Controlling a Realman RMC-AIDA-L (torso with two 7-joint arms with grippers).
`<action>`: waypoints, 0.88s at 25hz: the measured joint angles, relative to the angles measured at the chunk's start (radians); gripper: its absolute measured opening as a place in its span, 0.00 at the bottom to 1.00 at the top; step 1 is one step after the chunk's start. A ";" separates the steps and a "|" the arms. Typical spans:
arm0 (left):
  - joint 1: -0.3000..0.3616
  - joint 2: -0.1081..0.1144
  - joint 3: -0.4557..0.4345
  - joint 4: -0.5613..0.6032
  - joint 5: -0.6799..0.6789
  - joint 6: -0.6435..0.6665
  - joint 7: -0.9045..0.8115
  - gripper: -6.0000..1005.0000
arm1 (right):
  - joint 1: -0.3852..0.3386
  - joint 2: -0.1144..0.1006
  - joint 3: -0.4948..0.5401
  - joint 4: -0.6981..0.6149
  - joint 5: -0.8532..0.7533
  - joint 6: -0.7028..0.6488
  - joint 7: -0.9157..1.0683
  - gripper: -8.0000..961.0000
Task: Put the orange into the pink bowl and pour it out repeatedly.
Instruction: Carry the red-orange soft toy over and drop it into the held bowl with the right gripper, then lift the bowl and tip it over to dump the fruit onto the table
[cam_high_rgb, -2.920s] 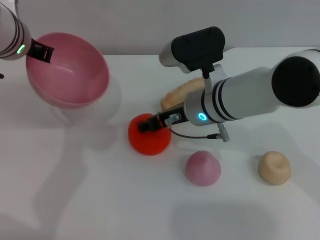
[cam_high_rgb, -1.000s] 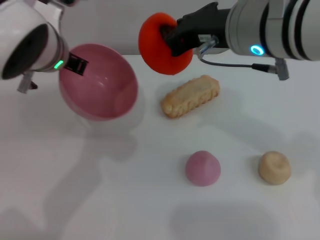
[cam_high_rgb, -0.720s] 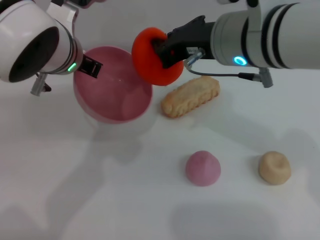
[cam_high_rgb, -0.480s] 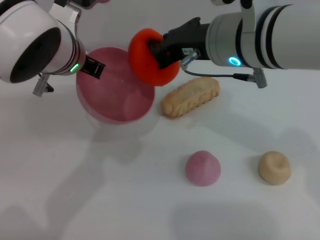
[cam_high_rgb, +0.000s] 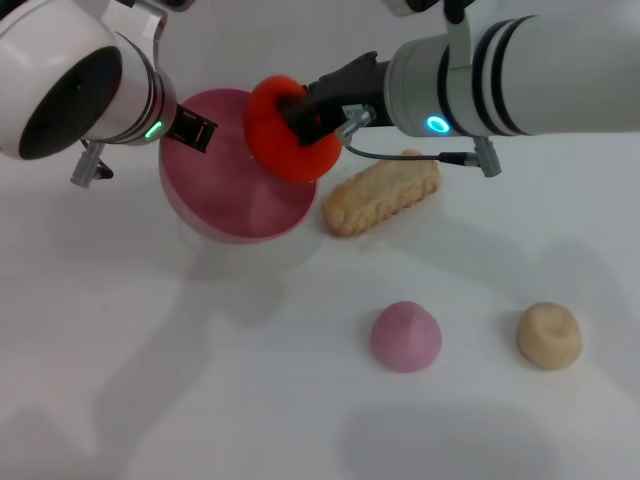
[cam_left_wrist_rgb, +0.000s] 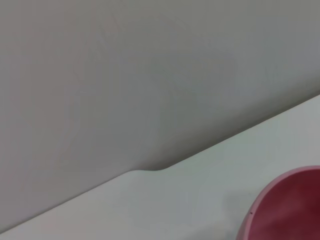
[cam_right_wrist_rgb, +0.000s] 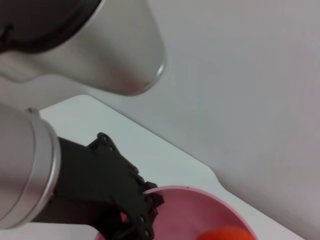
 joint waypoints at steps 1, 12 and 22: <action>0.000 0.000 0.000 0.000 -0.001 0.001 0.001 0.05 | 0.002 0.000 -0.006 0.001 0.000 -0.001 0.000 0.07; 0.001 0.003 0.005 0.002 0.001 0.020 0.012 0.05 | -0.043 0.004 0.037 -0.065 -0.039 -0.008 0.019 0.41; 0.026 0.002 0.150 0.064 0.204 0.055 0.069 0.05 | -0.315 0.010 0.541 -0.209 -0.062 0.098 -0.006 0.62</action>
